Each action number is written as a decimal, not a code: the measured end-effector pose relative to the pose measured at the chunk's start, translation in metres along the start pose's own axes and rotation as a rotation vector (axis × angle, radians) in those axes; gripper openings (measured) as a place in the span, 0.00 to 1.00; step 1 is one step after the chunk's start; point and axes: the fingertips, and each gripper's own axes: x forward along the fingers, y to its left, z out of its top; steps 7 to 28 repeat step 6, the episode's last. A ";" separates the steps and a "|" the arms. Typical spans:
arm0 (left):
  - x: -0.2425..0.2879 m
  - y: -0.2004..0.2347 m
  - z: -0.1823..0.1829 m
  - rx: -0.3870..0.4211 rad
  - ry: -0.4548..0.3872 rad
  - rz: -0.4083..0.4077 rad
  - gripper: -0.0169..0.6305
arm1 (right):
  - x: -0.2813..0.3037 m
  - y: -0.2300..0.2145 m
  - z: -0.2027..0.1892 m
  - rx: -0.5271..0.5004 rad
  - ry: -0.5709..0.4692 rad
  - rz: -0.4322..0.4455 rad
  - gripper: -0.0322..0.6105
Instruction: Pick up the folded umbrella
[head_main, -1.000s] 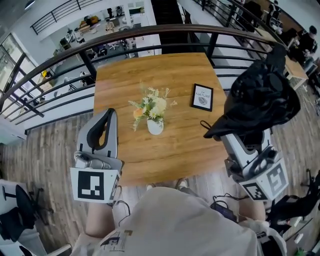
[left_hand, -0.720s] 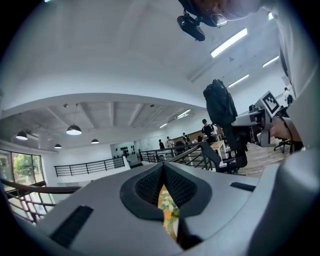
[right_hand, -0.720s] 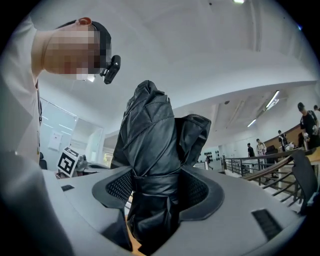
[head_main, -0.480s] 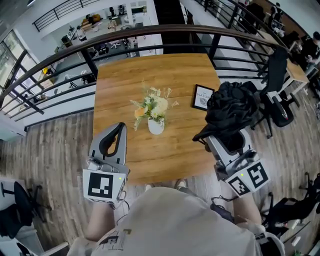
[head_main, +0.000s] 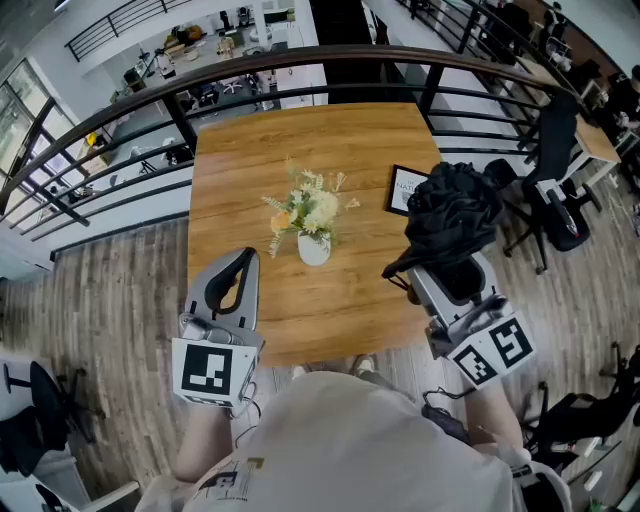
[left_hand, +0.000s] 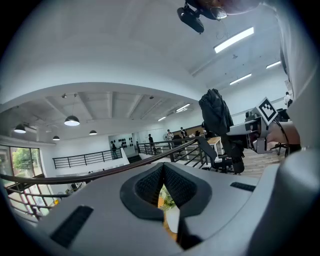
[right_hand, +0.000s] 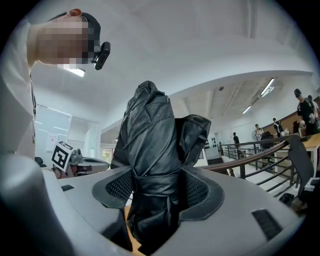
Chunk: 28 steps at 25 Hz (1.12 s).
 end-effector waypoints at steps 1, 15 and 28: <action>0.000 0.000 0.000 0.000 0.001 0.001 0.05 | 0.000 0.000 0.000 0.001 0.000 0.000 0.51; 0.003 0.002 -0.007 -0.022 0.024 -0.004 0.05 | 0.001 0.000 0.000 0.003 0.001 0.002 0.51; 0.003 0.002 -0.007 -0.022 0.024 -0.004 0.05 | 0.001 0.000 0.000 0.003 0.001 0.002 0.51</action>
